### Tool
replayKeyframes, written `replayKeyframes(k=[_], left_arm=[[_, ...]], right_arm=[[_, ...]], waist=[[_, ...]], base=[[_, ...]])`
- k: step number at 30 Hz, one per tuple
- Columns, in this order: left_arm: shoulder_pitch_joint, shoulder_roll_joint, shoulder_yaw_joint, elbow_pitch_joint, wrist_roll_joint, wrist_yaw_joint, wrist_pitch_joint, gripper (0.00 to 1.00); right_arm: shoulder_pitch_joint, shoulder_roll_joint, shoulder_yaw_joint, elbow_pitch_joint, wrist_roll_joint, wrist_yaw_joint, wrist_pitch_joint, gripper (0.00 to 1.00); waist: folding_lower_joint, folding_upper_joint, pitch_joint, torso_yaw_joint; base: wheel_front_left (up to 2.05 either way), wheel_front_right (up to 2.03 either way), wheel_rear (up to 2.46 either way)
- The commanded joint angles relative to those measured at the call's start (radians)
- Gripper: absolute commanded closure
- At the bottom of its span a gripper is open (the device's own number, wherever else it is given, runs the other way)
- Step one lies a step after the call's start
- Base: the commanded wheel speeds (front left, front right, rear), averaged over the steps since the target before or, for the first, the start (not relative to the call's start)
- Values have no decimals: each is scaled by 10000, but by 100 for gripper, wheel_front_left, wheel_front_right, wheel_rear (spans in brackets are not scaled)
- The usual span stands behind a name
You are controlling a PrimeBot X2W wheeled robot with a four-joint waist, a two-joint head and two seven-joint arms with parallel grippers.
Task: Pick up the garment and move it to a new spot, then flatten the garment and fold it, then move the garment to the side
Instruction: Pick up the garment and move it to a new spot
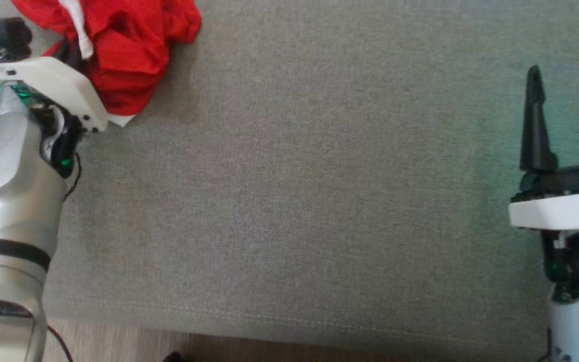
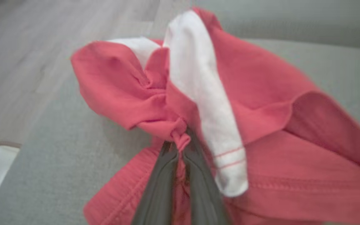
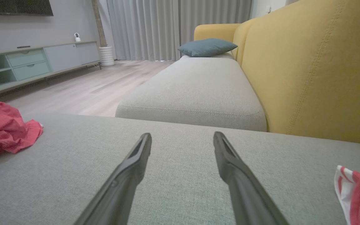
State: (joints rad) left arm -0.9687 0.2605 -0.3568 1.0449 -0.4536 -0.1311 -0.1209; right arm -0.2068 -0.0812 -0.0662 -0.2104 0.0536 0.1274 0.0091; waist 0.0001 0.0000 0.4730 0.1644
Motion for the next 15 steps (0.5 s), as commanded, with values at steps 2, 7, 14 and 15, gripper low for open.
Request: replayKeyframes(k=[2,7,14,15], left_arm=[[-249,758,149,-328,-92,5,-598,100],[-85,979,174,-934,-253,5,-1248,100],[468,648,274,-2713,-315,26,-1394,100],[586,549,265,-3003,-323,54,-1397,100]], right_arm=[[-88,134,523,-113,156,33,-214,0],[85,282,1269,642,412,33,-714,0],[427,306,1636,1512,1213,33,-1369,0],[448,307,1657,1599,1256,33,-1427,0]], waist=[[-1,0,-519,-285],[-1,0,-1305,-827],[-1,0,-2350,-1429],[-1,0,-2511,-1515]], base=[[0,0,0],[0,0,0],[0,0,0],[0,0,0]])
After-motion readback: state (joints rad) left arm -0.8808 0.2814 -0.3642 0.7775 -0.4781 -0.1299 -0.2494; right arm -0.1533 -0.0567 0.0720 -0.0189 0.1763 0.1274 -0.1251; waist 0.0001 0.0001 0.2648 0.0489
